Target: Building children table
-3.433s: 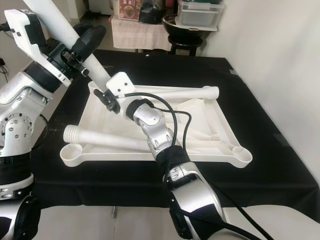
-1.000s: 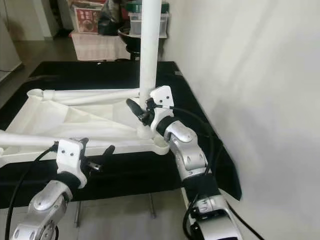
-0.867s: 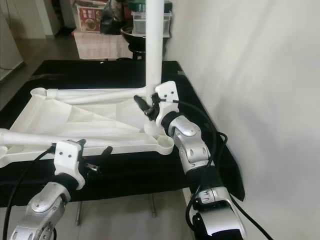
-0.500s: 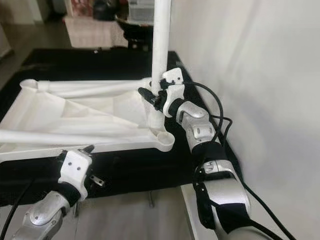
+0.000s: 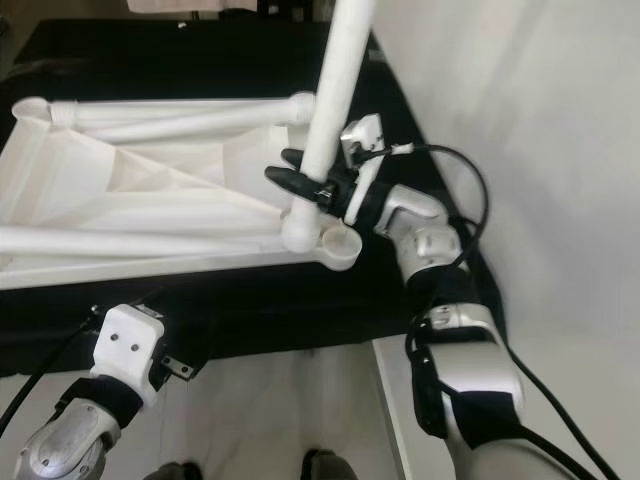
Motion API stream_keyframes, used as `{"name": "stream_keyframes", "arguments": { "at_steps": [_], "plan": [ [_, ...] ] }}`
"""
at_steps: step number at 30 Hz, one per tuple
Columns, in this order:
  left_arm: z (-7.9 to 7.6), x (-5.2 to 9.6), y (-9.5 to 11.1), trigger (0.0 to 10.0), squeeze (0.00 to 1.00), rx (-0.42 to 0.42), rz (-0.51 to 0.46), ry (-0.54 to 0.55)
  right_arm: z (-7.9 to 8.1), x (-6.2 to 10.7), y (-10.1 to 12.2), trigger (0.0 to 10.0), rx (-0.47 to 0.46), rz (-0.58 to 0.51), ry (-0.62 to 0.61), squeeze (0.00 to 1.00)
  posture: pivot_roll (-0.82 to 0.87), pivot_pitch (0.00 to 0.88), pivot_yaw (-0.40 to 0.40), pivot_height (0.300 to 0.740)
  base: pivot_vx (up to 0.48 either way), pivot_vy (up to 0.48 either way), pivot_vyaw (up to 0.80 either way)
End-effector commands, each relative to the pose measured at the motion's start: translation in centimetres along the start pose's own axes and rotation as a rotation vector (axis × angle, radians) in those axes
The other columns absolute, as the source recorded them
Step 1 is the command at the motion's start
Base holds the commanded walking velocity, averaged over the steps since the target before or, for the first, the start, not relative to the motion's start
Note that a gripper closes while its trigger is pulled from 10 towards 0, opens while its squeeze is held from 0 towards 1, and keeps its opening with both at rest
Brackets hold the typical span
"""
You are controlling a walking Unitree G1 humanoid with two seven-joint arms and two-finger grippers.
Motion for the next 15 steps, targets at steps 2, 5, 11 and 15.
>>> {"name": "stream_keyframes", "arguments": {
  "at_steps": [2,5,11,15],
  "plan": [
    [-0.2,0.5,0.0,10.0,0.0,-0.011,0.026,-0.022,-0.3,0.7,-0.2,10.0,0.017,0.045,0.02,0.0,-0.16,0.337,-0.051,0.74,0.0,0.0,0.0],
    [-0.3,0.8,0.0,10.0,0.0,-0.011,0.037,-0.032,-0.6,1.6,-0.3,10.0,0.048,0.105,0.047,0.0,-0.15,0.342,-0.047,0.74,0.0,0.0,0.0],
    [-0.3,1.0,0.0,10.0,0.0,-0.011,0.042,-0.041,-0.9,2.2,0.6,10.0,0.073,0.107,0.059,0.0,-0.15,0.344,-0.044,0.74,0.0,0.0,0.0],
    [-0.5,1.3,0.1,10.0,0.0,-0.013,0.047,-0.05,-1.4,3.0,1.7,10.0,0.076,0.073,0.048,0.0,-0.15,0.343,-0.043,0.74,0.0,0.0,0.0]
  ]
}}
Point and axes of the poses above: a point about 5 cm out from each wrist's last joint towards the gripper, its own x axis pointing back from the gripper into the wrist, its own y axis along the axis of the wrist's last joint, z = x × y, the point moved 1 cm from there along -x, pointing out of the wrist towards the gripper, and after that the axes turned 5 degrees about -x, right-handed, at the moved point
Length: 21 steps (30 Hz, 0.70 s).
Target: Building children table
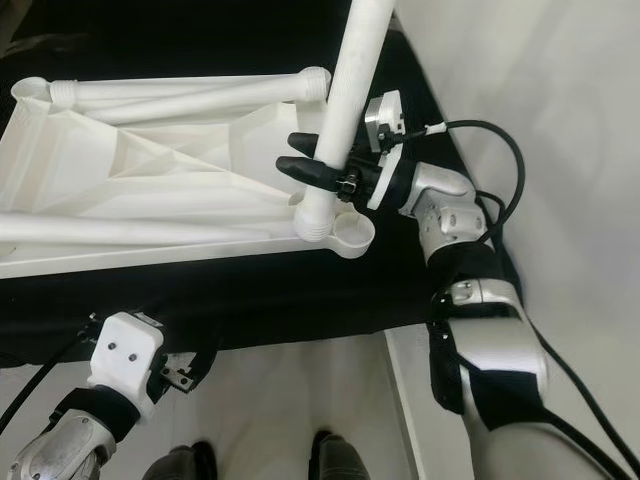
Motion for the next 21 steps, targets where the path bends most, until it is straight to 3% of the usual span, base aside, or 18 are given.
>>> {"name": "stream_keyframes", "arguments": {
  "at_steps": [1,7,9,14,21],
  "plan": [
    [-0.2,0.5,-0.3,10.0,0.0,-0.014,0.029,-0.024,-0.6,1.7,-0.8,10.0,-0.01,0.05,-0.057,0.0,-0.15,0.343,-0.043,0.74,0.0,0.0,0.0],
    [-0.3,0.6,-0.2,10.0,0.0,-0.015,0.032,-0.028,-1.1,2.7,0.0,10.0,-0.005,0.024,-0.098,0.0,-0.14,0.342,-0.042,0.74,0.0,0.0,0.0],
    [-0.3,0.7,-0.2,10.0,0.0,-0.016,0.037,-0.033,-1.5,4.5,1.0,10.0,0.006,-0.005,-0.134,0.0,-0.14,0.343,-0.038,0.74,0.0,0.0,0.0],
    [-0.2,0.7,-0.1,10.0,0.0,-0.018,0.041,-0.038,-1.7,6.6,2.1,10.0,0.013,-0.045,-0.145,0.0,-0.15,0.346,-0.033,0.74,0.0,0.0,0.0],
    [0.0,0.6,-0.1,10.0,0.0,-0.02,0.042,-0.041,-1.6,7.6,2.8,10.0,0.007,-0.092,-0.138,0.0,-0.15,0.344,-0.028,0.74,0.0,0.0,0.0]
  ]
}}
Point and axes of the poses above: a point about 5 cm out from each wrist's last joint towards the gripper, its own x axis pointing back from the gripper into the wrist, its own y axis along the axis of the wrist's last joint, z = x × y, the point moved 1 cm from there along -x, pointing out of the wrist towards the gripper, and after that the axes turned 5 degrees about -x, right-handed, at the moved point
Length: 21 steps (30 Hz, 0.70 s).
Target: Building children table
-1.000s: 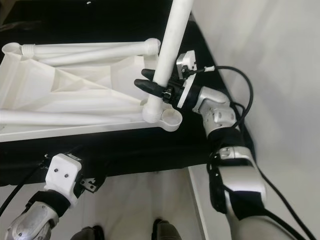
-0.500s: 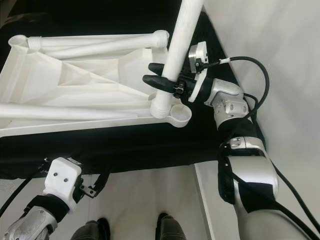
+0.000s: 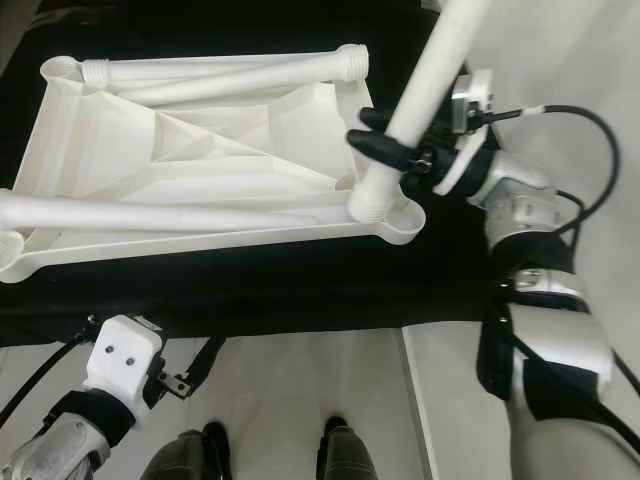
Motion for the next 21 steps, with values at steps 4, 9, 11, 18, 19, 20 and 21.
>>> {"name": "stream_keyframes", "arguments": {
  "at_steps": [4,9,11,18,19,20,21],
  "plan": [
    [0.0,0.1,-0.5,10.0,0.0,-0.009,0.033,-0.015,0.0,1.1,1.1,10.0,-0.035,-0.111,0.017,0.0,-0.16,0.338,-0.026,0.74,0.0,0.0,0.0],
    [0.1,-0.1,-0.5,10.0,0.0,-0.014,0.032,-0.015,-0.5,1.4,1.3,10.0,0.049,-0.042,-0.06,0.0,-0.16,0.329,-0.028,0.74,0.0,0.0,0.0],
    [0.1,-0.2,-0.6,10.0,0.0,-0.016,0.032,-0.013,-0.5,1.5,1.1,10.0,0.082,0.026,-0.066,0.0,-0.16,0.325,-0.03,0.74,0.0,0.0,0.0],
    [0.3,-0.3,-0.6,10.0,0.0,-0.019,0.029,-0.009,-0.1,1.6,-0.5,10.0,0.154,0.207,-0.03,0.0,-0.17,0.321,-0.034,0.74,0.0,0.0,0.0],
    [0.3,-0.3,-0.6,10.0,0.0,-0.019,0.029,-0.009,-0.1,1.6,-0.5,10.0,0.154,0.207,-0.03,0.0,-0.17,0.321,-0.034,0.74,0.0,0.0,0.0],
    [0.3,-0.4,-0.6,10.0,0.0,-0.019,0.028,-0.008,-0.2,1.6,-0.5,10.0,0.175,0.224,-0.053,0.0,-0.17,0.32,-0.034,0.74,0.0,0.0,0.0],
    [0.3,-0.4,-0.6,10.0,0.0,-0.019,0.027,-0.008,-0.2,1.7,-0.4,10.0,0.184,0.23,-0.059,0.0,-0.17,0.32,-0.035,0.74,0.0,0.0,0.0]
  ]
}}
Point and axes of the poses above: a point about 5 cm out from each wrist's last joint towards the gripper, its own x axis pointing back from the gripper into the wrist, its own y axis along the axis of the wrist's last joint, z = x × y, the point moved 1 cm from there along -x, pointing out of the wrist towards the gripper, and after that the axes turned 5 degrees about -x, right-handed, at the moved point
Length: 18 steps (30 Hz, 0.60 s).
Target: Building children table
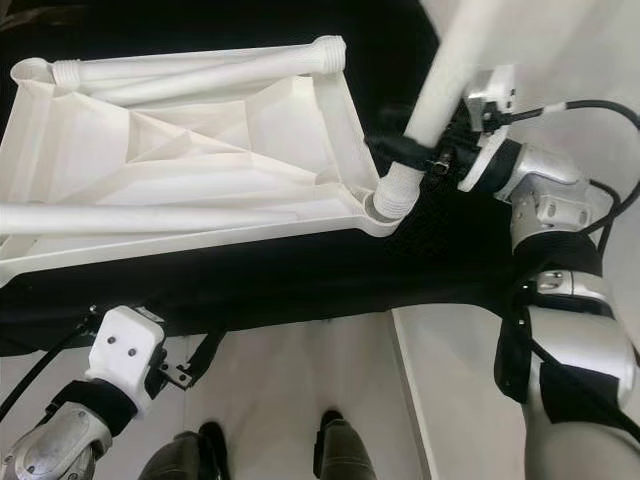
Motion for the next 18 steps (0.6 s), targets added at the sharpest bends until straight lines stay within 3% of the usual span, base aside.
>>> {"name": "stream_keyframes", "arguments": {
  "at_steps": [1,3,4,8,11,16,18],
  "plan": [
    [0.0,0.2,-0.8,10.0,0.0,-0.007,0.039,-0.006,0.0,0.7,-1.2,10.0,0.002,0.085,-0.018,0.0,-0.17,0.319,-0.035,0.74,0.0,0.0,0.0],
    [0.0,0.2,-0.8,10.0,0.0,-0.007,0.038,-0.006,0.2,0.6,-1.2,10.0,0.003,0.09,0.001,0.0,-0.18,0.318,-0.036,0.74,0.0,0.0,0.0],
    [0.0,0.2,-0.8,10.0,0.0,-0.006,0.037,-0.006,1.0,-0.1,-1.7,10.0,-0.001,0.103,0.074,0.0,-0.18,0.32,-0.04,0.74,0.0,0.0,0.0],
    [0.0,0.2,-0.8,10.0,0.0,-0.006,0.037,-0.006,1.4,-0.4,-1.9,10.0,-0.003,0.107,0.104,0.0,-0.18,0.32,-0.04,0.74,0.0,0.0,0.0],
    [0.0,0.1,-0.7,10.0,0.0,-0.007,0.036,-0.003,3.3,-2.1,-2.8,10.0,-0.02,0.082,0.216,0.0,-0.18,0.323,-0.043,0.74,0.0,0.0,0.0],
    [0.0,0.1,-0.7,10.0,0.0,-0.008,0.035,-0.001,3.9,-2.7,-3.0,10.0,-0.025,0.067,0.244,0.0,-0.18,0.323,-0.043,0.74,0.0,0.0,0.0],
    [0.0,0.1,-0.7,10.0,0.0,-0.006,0.034,0.001,4.7,-3.9,-3.0,10.0,-0.043,0.023,0.267,0.0,-0.18,0.324,-0.049,0.74,0.0,0.0,0.0]
  ]
}}
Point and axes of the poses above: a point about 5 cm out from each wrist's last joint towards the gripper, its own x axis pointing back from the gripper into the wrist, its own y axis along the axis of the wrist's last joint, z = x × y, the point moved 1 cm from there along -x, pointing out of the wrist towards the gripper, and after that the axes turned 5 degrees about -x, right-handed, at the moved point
